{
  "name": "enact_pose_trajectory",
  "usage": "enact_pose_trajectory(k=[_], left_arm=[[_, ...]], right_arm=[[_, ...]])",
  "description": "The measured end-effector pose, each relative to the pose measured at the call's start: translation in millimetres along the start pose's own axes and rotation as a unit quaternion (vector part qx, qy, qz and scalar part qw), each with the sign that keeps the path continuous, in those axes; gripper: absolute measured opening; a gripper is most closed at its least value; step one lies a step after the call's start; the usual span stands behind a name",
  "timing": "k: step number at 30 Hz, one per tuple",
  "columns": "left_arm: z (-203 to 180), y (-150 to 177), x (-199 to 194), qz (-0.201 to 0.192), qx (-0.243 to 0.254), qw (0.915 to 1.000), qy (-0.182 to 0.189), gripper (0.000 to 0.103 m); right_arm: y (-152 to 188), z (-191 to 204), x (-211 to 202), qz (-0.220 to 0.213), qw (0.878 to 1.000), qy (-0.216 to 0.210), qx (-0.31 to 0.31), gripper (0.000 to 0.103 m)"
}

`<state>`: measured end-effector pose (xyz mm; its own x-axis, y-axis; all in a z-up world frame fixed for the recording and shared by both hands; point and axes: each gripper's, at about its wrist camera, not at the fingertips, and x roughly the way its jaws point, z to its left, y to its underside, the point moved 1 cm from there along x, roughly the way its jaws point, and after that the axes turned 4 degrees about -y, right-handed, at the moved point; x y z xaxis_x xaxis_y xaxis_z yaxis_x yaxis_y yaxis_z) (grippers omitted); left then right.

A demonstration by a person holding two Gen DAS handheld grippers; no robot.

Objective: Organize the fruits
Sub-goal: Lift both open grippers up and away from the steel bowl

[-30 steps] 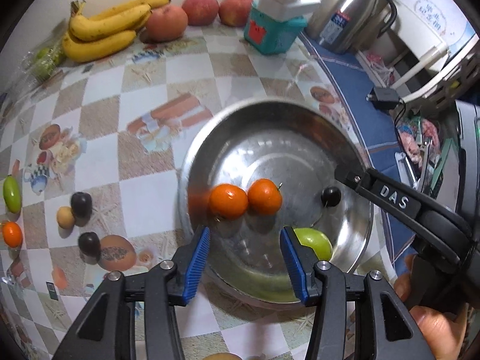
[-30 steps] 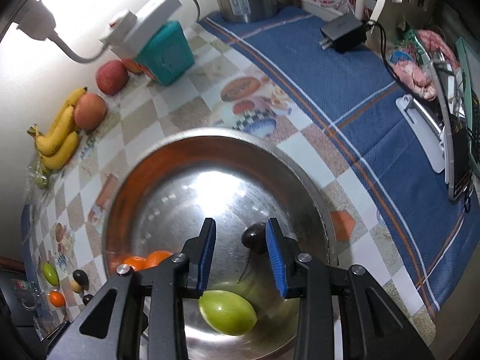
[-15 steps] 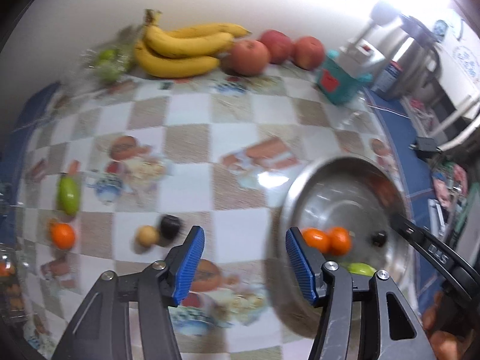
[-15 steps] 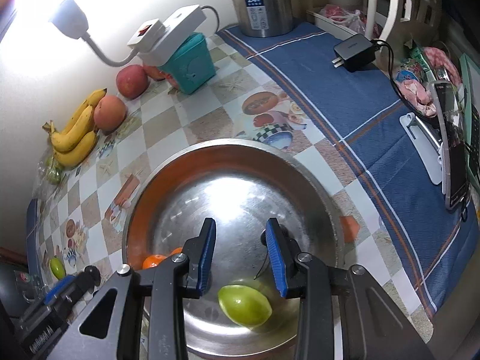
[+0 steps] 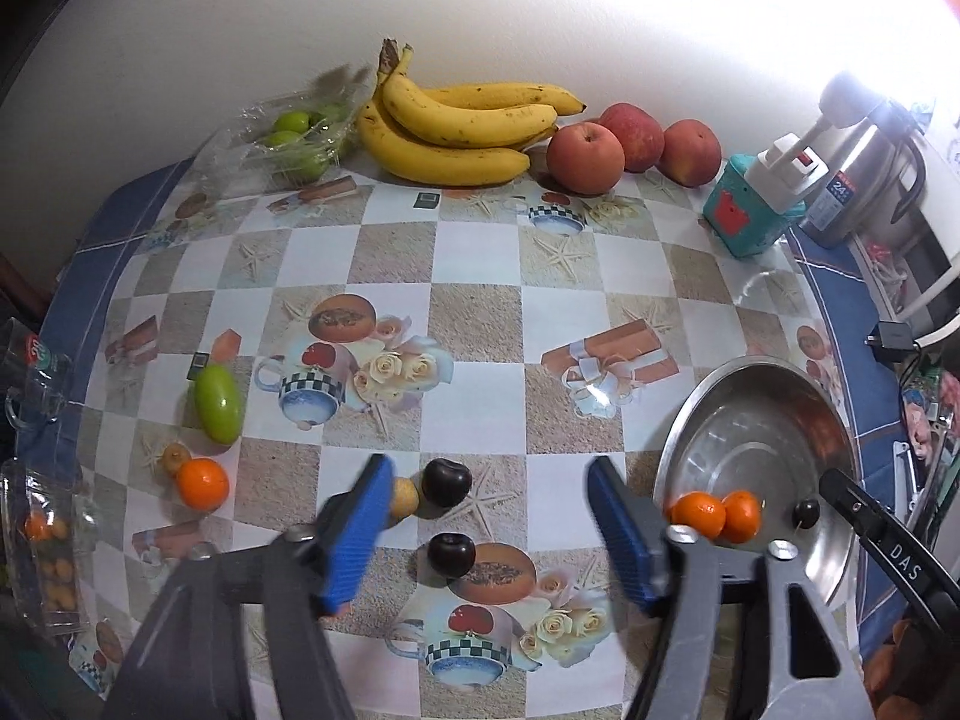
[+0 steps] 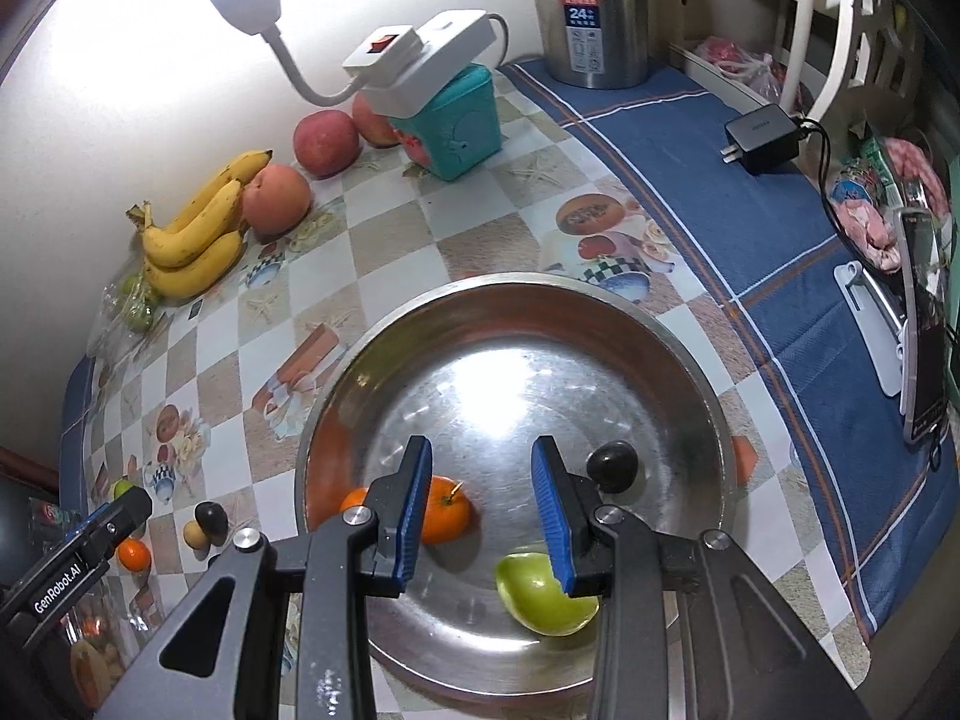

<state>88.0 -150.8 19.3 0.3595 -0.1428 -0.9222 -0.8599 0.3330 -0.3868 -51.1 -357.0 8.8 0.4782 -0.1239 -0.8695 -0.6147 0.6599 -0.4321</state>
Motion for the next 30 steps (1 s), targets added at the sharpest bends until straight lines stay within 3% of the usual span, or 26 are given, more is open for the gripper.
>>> enact_pose_trajectory(k=[2,6,10,15,30], left_arm=[[-1.0,-0.1,1.0,0.001,0.002,1.0,0.0,0.082],[-2.1,0.6,4.3,0.005,0.002,1.0,-0.004,0.103],[-2.4,2.0,9.4,0.009,0.007,0.9998,-0.016,0.103],[-1.6,4.5,18.3,0.021,0.008,0.9995,-0.023,0.103],[-4.6,7.9,29.5,0.032,0.017,0.9988,-0.032,0.103]], right_arm=[[0.7,1.4,1.0,0.002,1.0,0.001,-0.002,0.036],[1.3,1.2,5.7,0.01,1.0,0.004,-0.003,0.046],[3.0,2.6,12.2,0.019,1.0,0.008,-0.009,0.051],[5.6,6.7,19.1,0.027,0.999,0.016,-0.023,0.073],[10.5,13.7,29.4,0.037,0.998,0.033,-0.049,0.078]])
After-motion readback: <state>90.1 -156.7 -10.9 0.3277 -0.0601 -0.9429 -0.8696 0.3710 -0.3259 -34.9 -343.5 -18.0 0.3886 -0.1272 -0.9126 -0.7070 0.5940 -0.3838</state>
